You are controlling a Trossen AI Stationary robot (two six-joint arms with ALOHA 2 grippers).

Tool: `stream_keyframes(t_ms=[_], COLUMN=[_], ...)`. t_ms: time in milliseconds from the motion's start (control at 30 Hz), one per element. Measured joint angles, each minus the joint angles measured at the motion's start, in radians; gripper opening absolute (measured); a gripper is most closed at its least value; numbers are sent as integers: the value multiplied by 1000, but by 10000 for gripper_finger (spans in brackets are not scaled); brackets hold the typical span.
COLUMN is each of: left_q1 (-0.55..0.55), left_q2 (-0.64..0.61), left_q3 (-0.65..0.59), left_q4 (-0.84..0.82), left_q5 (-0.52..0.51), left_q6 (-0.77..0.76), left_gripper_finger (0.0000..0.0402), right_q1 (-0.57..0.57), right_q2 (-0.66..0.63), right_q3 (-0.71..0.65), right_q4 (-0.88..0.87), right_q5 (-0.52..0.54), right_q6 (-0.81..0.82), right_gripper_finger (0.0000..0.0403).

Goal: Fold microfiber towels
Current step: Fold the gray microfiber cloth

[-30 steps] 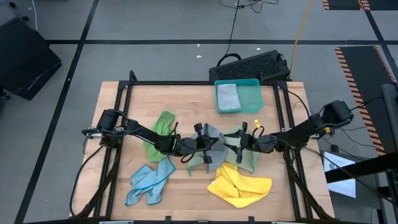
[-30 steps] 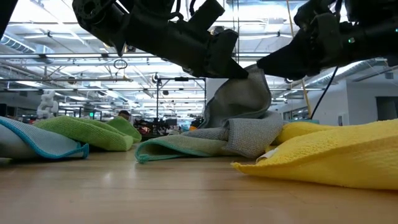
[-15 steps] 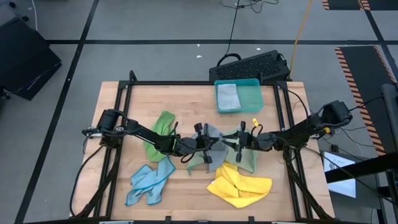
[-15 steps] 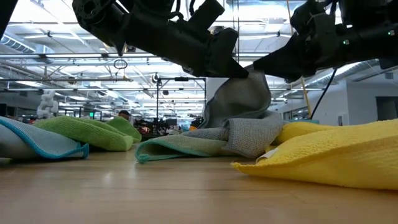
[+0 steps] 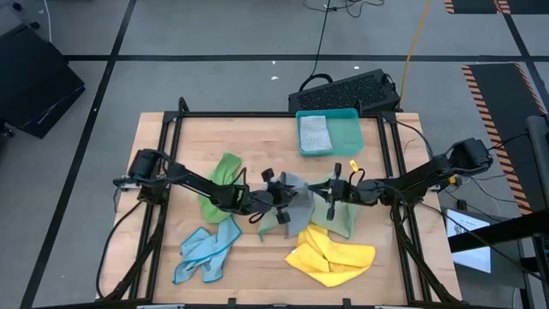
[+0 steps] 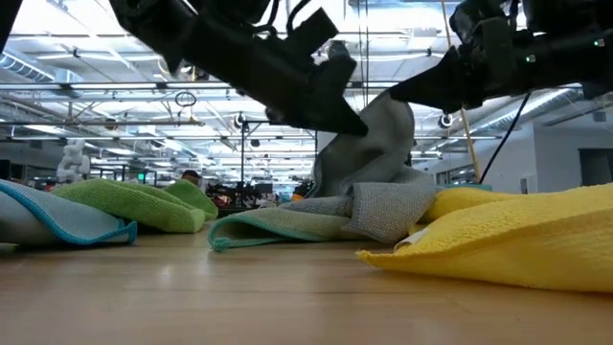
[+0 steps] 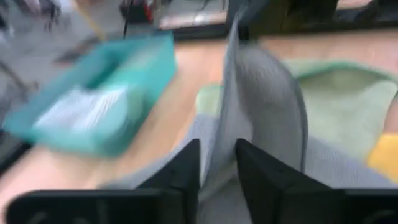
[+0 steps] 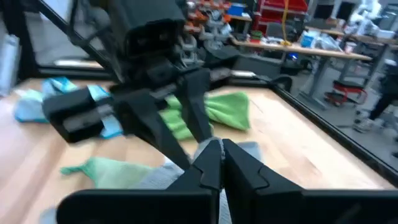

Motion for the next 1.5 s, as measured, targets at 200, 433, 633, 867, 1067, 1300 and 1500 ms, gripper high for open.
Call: stream_keyframes(t_ms=[200,433,633,867,1067,1300,1500], left_q1=[1,11,16,27,58,77,61], left_q2=[-30,-18,-18,6,11,11,11], left_q3=[-3,-33,-44,-41,-42,-43,-43], left_q4=[-343,-448,-436,-287,-309,-340,-347], left_q5=[4,39,43,57,55,77,113], left_q6=[-236,-410,-461,-387,-351,-350,-412], left_gripper_finger=[180,195,195,185,95,11,19], right_q1=[-60,-95,-95,-98,-98,-98,-98], right_q2=[-114,-187,-192,-192,-192,-192,-192], right_q3=[-1,-1,-1,-1,-1,-1,0], right_q4=[-149,-220,-234,-238,-244,-274,-286], right_q5=[-2,-5,-13,-56,-57,-57,-57], right_q6=[-17,-66,-97,-97,-97,-97,-97], right_gripper_finger=[2,1,1,1,0,0,0])
